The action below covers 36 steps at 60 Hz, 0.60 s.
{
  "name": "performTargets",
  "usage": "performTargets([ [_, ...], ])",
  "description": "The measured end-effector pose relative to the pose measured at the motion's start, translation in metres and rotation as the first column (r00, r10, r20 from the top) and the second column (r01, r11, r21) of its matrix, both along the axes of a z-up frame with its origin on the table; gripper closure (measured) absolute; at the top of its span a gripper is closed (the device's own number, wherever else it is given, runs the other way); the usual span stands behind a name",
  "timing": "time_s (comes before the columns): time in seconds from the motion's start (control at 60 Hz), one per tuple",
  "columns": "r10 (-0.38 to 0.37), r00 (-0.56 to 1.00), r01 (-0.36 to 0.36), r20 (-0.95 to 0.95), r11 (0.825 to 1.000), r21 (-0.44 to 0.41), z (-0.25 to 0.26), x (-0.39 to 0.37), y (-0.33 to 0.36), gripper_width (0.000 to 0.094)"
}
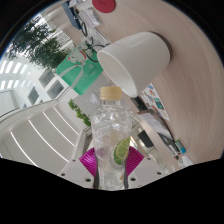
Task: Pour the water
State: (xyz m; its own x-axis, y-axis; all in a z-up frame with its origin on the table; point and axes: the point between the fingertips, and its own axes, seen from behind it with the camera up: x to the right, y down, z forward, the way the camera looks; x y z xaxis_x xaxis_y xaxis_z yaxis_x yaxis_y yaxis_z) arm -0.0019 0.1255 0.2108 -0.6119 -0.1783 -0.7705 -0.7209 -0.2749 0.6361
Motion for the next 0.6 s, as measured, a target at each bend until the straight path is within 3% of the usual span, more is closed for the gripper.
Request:
performTargets([
  [0.233,-0.046,0.992,0.045,-0.120,0.999,-0.010,0.006,0.009,0.008,0.0606],
  [0.35,-0.015,0.997,0.017,-0.072,1.000,0.020,0.016,0.006,0.001,0.0605],
  [0.433,0.029,0.985,-0.045,0.170,0.994,0.095,0.041,0.002,0.002,0.0605],
  [0.483,0.021,0.924,-0.100,0.381,0.977,0.190,0.065,0.008,-0.004,0.0605],
  [0.533,-0.050,0.812,-0.125,0.582,0.959,0.255,0.099,0.024,-0.005,0.0602],
  [0.6,-0.205,0.555,-0.123,0.806,0.938,0.323,0.136,0.069,-0.007,0.0579],
])
